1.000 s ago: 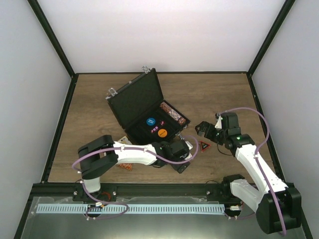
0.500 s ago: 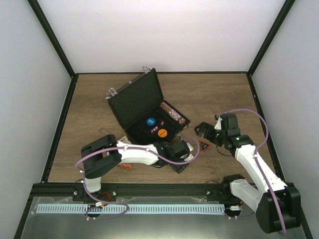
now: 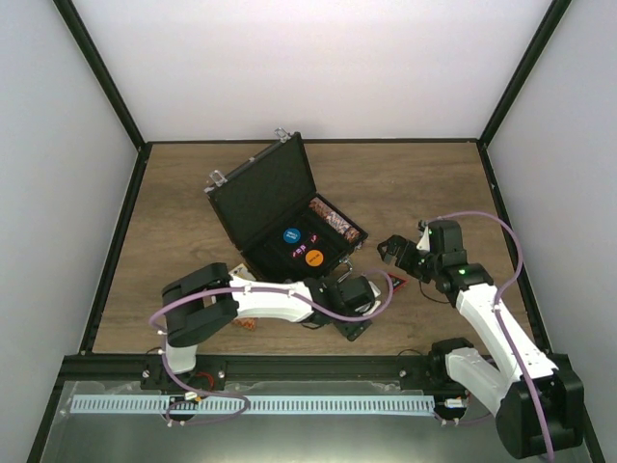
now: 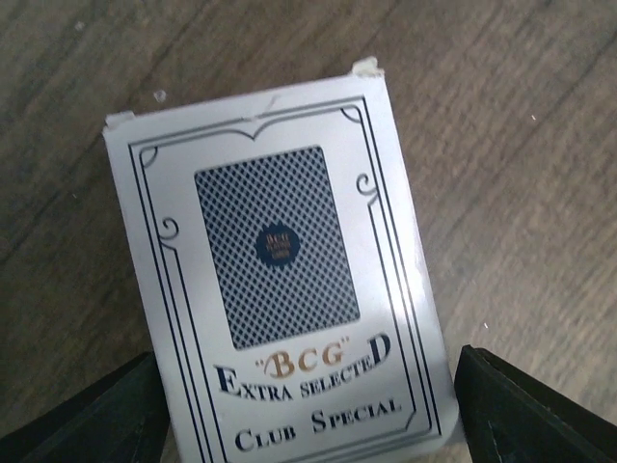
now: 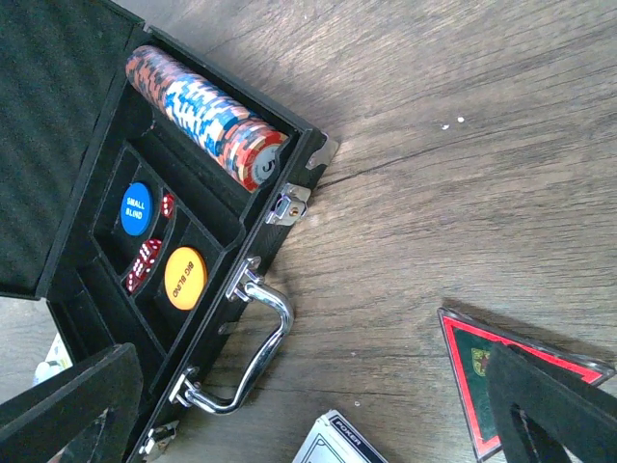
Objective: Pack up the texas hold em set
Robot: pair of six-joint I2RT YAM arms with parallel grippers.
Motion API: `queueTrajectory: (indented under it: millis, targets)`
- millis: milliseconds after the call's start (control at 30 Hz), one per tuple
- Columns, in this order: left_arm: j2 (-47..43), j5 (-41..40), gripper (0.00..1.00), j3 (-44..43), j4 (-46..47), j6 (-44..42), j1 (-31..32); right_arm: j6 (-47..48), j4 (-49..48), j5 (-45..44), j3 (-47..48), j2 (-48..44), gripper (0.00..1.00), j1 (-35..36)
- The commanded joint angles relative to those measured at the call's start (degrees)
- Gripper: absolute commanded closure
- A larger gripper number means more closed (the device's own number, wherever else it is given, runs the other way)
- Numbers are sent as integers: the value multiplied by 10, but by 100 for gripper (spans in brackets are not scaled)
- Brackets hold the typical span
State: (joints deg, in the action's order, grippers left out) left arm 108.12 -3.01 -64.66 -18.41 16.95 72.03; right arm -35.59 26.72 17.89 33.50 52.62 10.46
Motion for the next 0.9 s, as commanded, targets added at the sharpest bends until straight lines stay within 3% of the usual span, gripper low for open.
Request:
queueTrajectory:
  millis: [0,300,867]
  targets:
    - [24,-40,16,-36,-35,20,1,-1,0,-14,3,-9,0,-4]
    - [51,-66,10,-74,-42,62,0,1,12,-31,3,-26,0,-4]
    - [62,-66,25,-84,-37,70,0,-1,18,-38,6,-33,0,-4]
